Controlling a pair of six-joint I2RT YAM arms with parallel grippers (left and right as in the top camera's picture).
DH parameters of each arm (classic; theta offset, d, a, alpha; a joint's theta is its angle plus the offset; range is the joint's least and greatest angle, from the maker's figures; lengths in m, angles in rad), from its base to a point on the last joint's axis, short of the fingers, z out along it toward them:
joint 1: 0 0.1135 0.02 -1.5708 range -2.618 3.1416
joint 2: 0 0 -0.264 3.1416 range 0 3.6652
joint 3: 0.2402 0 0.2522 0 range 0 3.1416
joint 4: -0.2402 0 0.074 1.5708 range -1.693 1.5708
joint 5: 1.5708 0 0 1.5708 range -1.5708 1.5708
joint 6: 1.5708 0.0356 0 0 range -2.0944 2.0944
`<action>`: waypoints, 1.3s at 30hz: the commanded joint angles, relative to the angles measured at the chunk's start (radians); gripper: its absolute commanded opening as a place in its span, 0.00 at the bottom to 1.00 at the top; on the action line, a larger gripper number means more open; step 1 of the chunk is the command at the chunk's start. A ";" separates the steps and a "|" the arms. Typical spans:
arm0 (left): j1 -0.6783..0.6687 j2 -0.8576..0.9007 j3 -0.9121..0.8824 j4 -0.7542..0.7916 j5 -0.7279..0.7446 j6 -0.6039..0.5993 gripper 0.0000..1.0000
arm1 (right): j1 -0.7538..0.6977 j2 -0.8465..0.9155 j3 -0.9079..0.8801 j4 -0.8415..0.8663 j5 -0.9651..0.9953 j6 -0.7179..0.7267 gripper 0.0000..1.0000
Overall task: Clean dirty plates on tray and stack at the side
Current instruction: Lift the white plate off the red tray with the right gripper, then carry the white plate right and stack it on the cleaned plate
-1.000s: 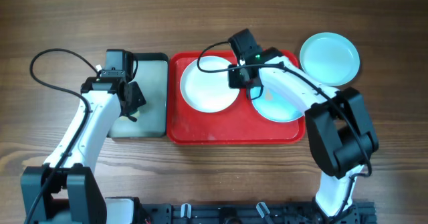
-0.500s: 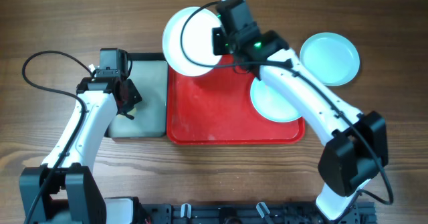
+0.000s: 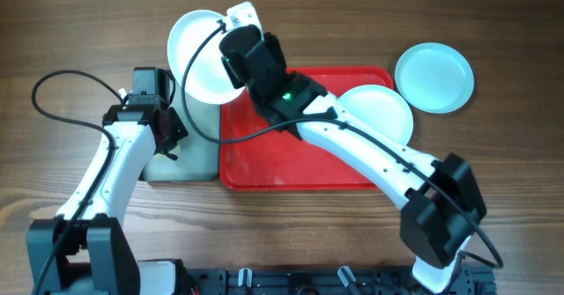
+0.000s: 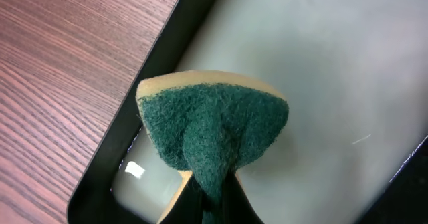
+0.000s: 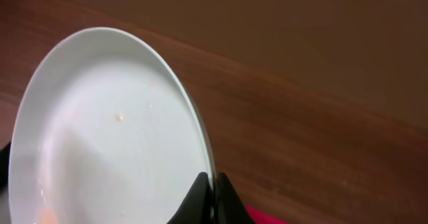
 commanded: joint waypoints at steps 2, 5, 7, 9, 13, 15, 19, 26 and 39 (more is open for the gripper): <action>0.005 -0.005 -0.005 0.007 -0.002 -0.020 0.04 | 0.046 0.036 0.015 0.089 0.124 -0.204 0.04; 0.005 -0.005 -0.005 0.007 -0.002 -0.020 0.04 | 0.070 0.038 0.015 0.171 0.149 -0.359 0.04; 0.005 -0.005 -0.005 0.007 -0.002 -0.020 0.04 | 0.085 0.038 0.015 0.212 0.150 -0.429 0.04; 0.005 -0.005 -0.005 0.007 -0.002 -0.020 0.04 | 0.106 0.038 0.015 0.254 0.156 -0.526 0.04; 0.005 -0.005 -0.005 0.007 -0.002 -0.020 0.04 | 0.140 0.039 0.015 0.343 0.194 -0.664 0.04; 0.005 -0.005 -0.005 0.006 -0.002 -0.020 0.04 | 0.148 0.039 0.015 0.381 0.206 -0.732 0.04; 0.005 -0.005 -0.005 0.006 -0.002 -0.020 0.04 | 0.156 0.039 0.015 0.439 0.216 -0.841 0.04; 0.005 -0.005 -0.005 0.006 -0.002 -0.020 0.04 | 0.159 0.039 0.015 0.483 0.215 -0.877 0.04; 0.005 -0.005 -0.005 0.007 -0.002 -0.020 0.04 | 0.161 0.040 0.015 0.492 0.212 -0.855 0.04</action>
